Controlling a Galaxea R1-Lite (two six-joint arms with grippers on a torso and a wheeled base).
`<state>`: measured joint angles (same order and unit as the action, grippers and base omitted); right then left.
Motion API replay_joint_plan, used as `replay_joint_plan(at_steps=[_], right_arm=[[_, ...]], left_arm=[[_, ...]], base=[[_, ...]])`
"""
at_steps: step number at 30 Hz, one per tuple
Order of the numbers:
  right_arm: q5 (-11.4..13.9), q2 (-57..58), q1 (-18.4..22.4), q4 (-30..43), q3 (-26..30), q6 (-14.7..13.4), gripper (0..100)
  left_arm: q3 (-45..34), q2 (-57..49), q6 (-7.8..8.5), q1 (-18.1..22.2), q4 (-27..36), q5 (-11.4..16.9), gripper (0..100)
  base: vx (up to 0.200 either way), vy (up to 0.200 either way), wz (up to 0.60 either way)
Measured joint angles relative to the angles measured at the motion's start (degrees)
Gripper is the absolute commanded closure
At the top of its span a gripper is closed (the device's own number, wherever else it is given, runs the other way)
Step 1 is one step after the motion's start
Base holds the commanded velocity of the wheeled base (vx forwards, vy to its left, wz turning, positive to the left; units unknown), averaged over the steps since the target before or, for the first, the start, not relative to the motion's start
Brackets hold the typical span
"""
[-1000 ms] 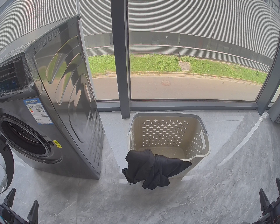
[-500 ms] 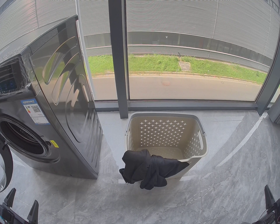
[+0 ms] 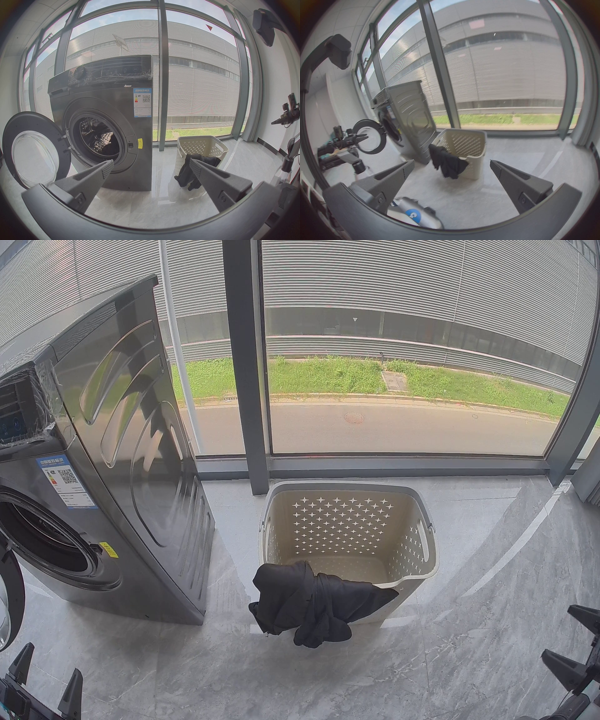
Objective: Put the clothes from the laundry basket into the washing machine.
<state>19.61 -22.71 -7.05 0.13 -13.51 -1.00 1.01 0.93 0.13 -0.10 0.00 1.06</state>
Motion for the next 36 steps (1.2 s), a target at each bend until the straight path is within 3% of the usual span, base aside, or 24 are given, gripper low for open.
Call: replay_joint_plan(at_steps=[8, 18, 28, 36], right_arm=[[4.02, -20.77, -7.42, -10.34, 0.28, -2.08, 0], [4.63, -43.02, -11.67, -25.64, 0.43, -3.32, 0], [0.11, -59.93, -15.10, -38.94, 0.52, -6.02, 0], [-5.17, -73.18, -18.03, -52.68, 0.48, -7.78, 0]], left_arm=[[0.00, 0.00, 0.00, 0.00, 0.00, -0.02, 0], [0.00, 0.00, -0.02, 0.00, 0.00, -0.02, 0], [0.00, 0.00, -0.04, 0.00, 0.00, -0.02, 0], [0.00, 0.00, -0.04, 0.00, 0.00, 0.00, 0]], base=[[0.000, 0.000, 0.00], [0.000, 0.000, 0.00], [0.000, 0.000, 0.00], [0.000, 0.000, 0.00]])
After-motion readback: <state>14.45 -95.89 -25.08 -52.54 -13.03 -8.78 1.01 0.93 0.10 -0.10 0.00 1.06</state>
